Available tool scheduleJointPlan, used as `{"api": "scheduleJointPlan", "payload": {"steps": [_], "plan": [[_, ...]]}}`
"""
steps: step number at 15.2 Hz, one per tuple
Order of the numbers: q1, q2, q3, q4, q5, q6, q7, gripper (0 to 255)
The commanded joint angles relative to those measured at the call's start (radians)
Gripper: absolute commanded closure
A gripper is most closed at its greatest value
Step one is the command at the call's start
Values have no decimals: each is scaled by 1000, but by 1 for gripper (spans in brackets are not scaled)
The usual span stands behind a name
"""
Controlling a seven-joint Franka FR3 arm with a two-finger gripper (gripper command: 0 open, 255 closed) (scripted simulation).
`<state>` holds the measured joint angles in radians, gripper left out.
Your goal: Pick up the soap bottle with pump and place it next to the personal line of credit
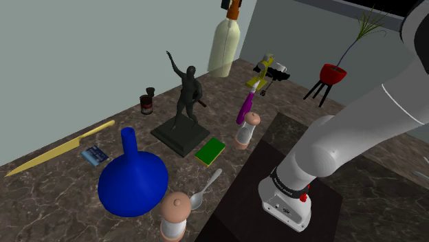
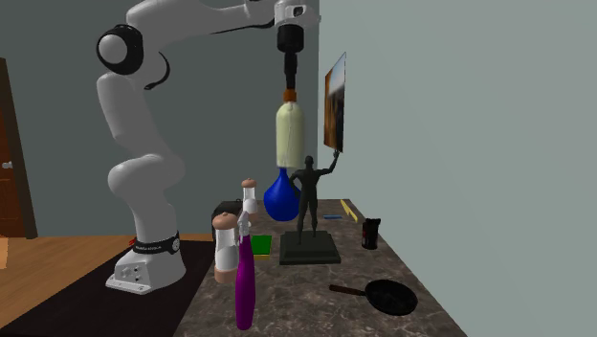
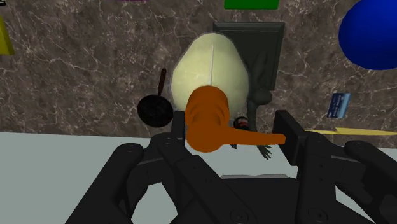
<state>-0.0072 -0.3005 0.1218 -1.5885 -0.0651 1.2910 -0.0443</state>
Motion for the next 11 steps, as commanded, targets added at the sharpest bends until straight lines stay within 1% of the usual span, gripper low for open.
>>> {"api": "scheduleJointPlan", "payload": {"steps": [1, 6, 11], "plan": [[16, 34, 37, 36, 6, -6, 55, 255], [57, 149, 125, 162, 3, -28, 185, 255], [117, 303, 211, 341, -35, -71, 319, 255]]}}
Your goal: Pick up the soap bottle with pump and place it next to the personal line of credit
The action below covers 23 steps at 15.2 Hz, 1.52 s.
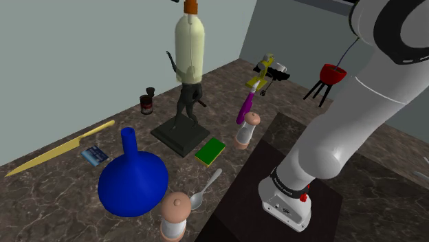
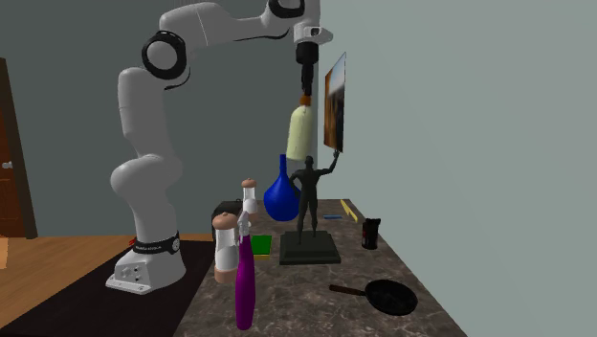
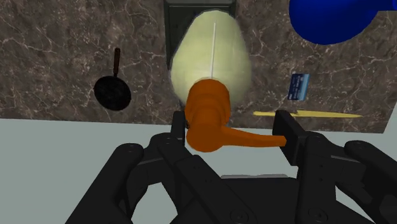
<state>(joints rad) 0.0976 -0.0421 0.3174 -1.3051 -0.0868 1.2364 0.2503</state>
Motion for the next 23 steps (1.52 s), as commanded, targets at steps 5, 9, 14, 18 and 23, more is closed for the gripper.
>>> {"api": "scheduleJointPlan", "payload": {"steps": [5, 9, 14, 18, 23], "plan": [[121, 263, 90, 339, -105, -107, 156, 255], [131, 264, 92, 292, -101, -62, 177, 255], [101, 194, 85, 122, -66, 44, 172, 255], [87, 153, 79, 12, -47, 117, 169, 255], [76, 115, 74, -105, -31, 200, 166, 255]]}}
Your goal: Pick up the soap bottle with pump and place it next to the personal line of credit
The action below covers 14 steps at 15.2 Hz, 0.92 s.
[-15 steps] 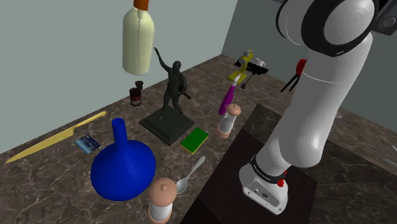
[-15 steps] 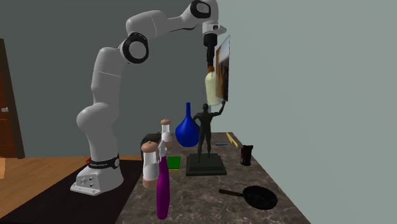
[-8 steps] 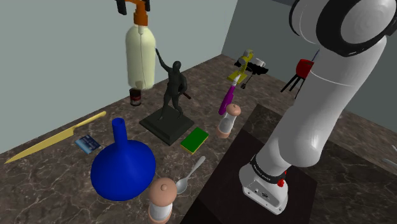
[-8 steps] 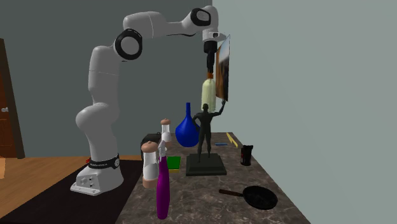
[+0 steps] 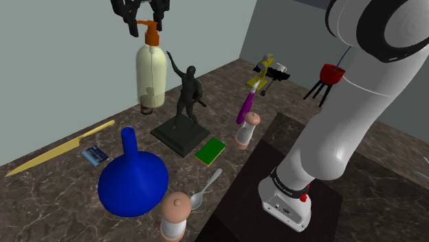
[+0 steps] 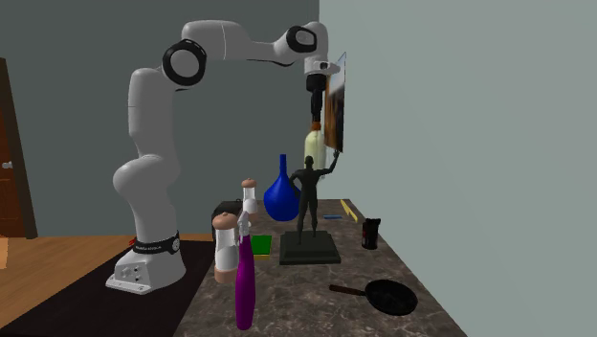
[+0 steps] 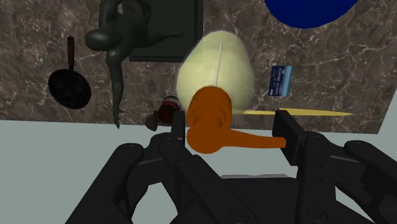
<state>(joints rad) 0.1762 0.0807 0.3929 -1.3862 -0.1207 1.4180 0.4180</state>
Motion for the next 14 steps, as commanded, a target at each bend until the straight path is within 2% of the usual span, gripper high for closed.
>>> {"api": "scheduleJointPlan", "payload": {"steps": [1, 14], "plan": [[-4, -14, -3, -46, 6, 35, -2, 255], [-15, -63, -10, -281, 24, 225, 0, 255]]}}
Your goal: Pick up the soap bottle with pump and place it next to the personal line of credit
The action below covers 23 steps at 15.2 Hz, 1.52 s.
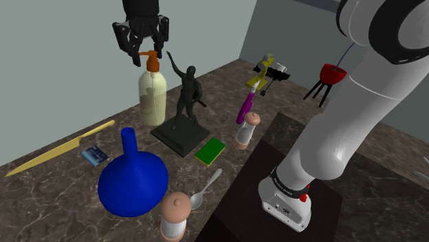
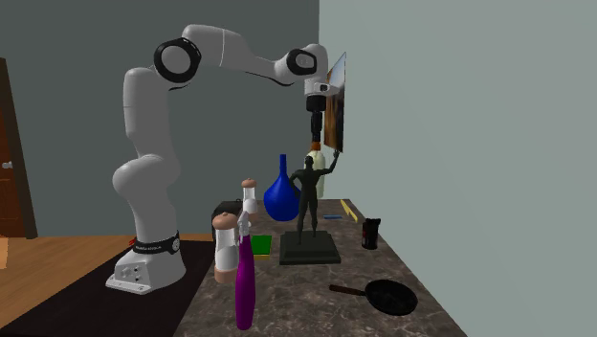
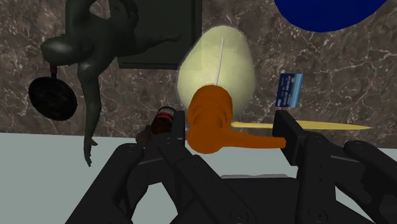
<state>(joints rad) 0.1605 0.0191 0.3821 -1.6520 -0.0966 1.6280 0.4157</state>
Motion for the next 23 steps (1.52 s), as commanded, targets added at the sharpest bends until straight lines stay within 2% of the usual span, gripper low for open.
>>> {"api": "scheduleJointPlan", "payload": {"steps": [1, 23], "plan": [[0, -3, 0, -31, 1, 29, 3, 255], [-1, 21, -1, -300, -16, 319, 34, 255]]}}
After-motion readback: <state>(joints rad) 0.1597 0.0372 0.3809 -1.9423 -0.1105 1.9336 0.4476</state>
